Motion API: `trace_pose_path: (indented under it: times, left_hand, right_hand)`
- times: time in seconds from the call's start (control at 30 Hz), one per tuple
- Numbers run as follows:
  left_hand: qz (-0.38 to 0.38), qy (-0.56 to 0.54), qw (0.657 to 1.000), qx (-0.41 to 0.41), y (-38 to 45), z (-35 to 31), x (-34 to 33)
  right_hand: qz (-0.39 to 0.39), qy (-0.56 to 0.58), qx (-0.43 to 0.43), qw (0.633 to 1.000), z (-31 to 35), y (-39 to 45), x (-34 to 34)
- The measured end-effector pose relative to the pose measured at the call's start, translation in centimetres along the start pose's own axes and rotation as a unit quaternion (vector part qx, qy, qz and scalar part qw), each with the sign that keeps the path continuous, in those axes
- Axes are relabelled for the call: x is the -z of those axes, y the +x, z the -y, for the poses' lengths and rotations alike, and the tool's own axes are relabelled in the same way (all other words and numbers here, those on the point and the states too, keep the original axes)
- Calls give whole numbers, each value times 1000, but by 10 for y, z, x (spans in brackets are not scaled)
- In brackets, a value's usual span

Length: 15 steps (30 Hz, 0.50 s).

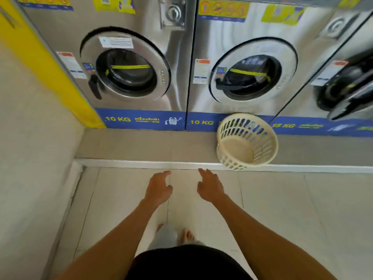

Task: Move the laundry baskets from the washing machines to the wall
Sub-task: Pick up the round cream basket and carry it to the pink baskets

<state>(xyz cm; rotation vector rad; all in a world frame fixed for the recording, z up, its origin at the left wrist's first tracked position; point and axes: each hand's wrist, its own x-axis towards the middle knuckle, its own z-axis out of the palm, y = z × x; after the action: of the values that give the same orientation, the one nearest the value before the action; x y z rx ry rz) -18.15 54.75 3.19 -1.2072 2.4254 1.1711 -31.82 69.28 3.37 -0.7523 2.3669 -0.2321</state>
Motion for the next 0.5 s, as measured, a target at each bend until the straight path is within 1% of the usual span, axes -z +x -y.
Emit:
trace_pose_path:
  times: [0.17,0.5]
  left_hand:
    - [50,54,997,-31,53,-48,-15]
    - [130,125,980,-86,172,-121,-50]
  right_hand:
    - [-24,49,-84,995,-51,23,32]
    - [-64,104,-206,971,-128,71,84]
